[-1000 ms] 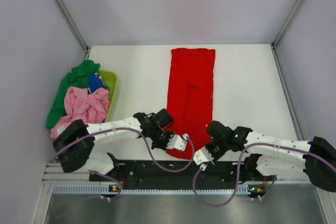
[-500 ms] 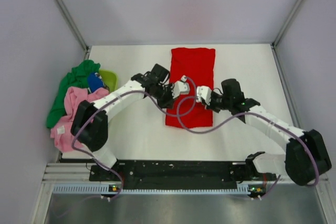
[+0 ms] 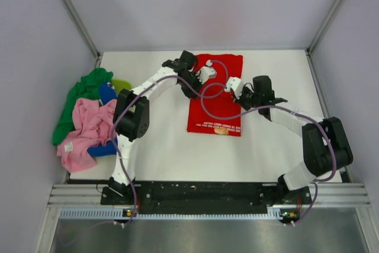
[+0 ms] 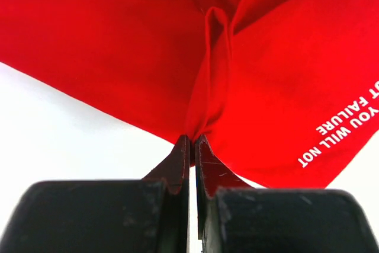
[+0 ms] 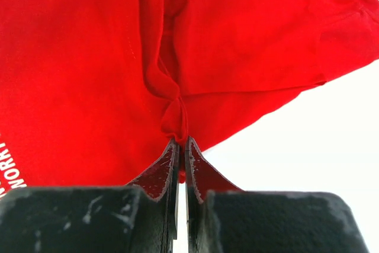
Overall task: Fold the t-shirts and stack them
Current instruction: Fold the folded rectangular tshirt in 1/3 of the way
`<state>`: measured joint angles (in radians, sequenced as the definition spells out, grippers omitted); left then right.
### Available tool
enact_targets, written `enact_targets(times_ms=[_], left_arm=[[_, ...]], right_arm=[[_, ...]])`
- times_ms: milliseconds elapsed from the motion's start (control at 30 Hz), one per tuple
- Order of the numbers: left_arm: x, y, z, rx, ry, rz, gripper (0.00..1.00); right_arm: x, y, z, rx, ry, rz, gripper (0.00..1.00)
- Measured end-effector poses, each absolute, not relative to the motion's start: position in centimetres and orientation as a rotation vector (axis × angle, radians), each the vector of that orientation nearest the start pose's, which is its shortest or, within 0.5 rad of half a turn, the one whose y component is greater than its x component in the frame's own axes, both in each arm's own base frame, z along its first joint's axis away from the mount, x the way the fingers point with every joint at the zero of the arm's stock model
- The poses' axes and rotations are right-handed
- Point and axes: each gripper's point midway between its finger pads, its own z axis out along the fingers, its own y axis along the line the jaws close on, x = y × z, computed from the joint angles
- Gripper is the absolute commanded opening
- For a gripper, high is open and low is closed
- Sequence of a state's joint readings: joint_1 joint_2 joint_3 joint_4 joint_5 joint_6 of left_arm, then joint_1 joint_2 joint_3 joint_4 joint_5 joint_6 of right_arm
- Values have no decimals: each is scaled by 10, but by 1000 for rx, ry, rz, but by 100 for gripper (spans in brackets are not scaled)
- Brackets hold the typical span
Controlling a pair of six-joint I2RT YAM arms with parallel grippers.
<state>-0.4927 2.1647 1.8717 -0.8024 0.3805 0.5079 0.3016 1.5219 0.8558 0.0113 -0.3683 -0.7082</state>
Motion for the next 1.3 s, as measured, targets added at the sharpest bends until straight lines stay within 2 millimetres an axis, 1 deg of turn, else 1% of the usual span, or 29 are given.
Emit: enact_targets(times_ms=[133, 300, 333, 433, 467, 500, 567, 667, 733, 833, 900, 933, 967, 1000, 1033, 1100, 1133, 1167, 1200, 1267, 1300], left_arm=[[421, -272, 75, 1352, 2290, -459, 0], [427, -266, 72, 1318, 2322, -399, 0], [428, -265, 72, 1309, 2325, -387, 2], [432, -263, 72, 1277, 2339, -362, 19], [433, -263, 72, 1273, 2338, -354, 25], [436, -263, 71, 1259, 2341, -345, 29], [442, -263, 67, 1241, 2343, -320, 38], [456, -259, 63, 1211, 2349, -253, 48], [469, -257, 65, 1187, 2341, -207, 50], [491, -251, 81, 1135, 2306, -146, 50], [500, -245, 94, 1111, 2276, -127, 49], [500, -243, 101, 1117, 2259, -133, 49], [497, -243, 106, 1134, 2240, -151, 50], [490, -241, 112, 1166, 2215, -180, 51], [479, -240, 116, 1209, 2191, -215, 52], [442, -242, 125, 1343, 2120, -296, 53], [426, -245, 128, 1400, 2087, -322, 53], [405, -250, 129, 1476, 2041, -349, 54], [383, -256, 129, 1558, 1992, -377, 55], [344, -272, 123, 1712, 1892, -436, 57], [325, -281, 118, 1787, 1846, -473, 67]], right_arm=[[395, 159, 88, -1214, 1828, 174, 0], [402, 157, 73, -1192, 1873, 167, 0], [404, 157, 71, -1188, 1877, 165, 0], [410, 156, 66, -1169, 1897, 157, 0], [412, 156, 65, -1164, 1903, 153, 2], [415, 155, 64, -1156, 1909, 145, 7], [421, 152, 64, -1132, 1926, 118, 15], [433, 142, 63, -1074, 1965, 52, 29], [442, 131, 65, -1024, 1992, 7, 33], [454, 113, 75, -937, 2016, -42, 40], [454, 107, 83, -913, 2016, -45, 45], [450, 105, 89, -912, 2011, -38, 47], [445, 107, 98, -926, 1985, -23, 51], [438, 110, 107, -951, 1953, -4, 56], [425, 115, 117, -1000, 1905, 19, 59], [395, 127, 137, -1107, 1784, 58, 61], [380, 133, 144, -1158, 1724, 73, 61], [367, 138, 149, -1204, 1673, 83, 62], [356, 142, 150, -1243, 1641, 92, 63], [334, 148, 143, -1341, 1600, 105, 66], [325, 149, 138, -1382, 1595, 108, 66]])
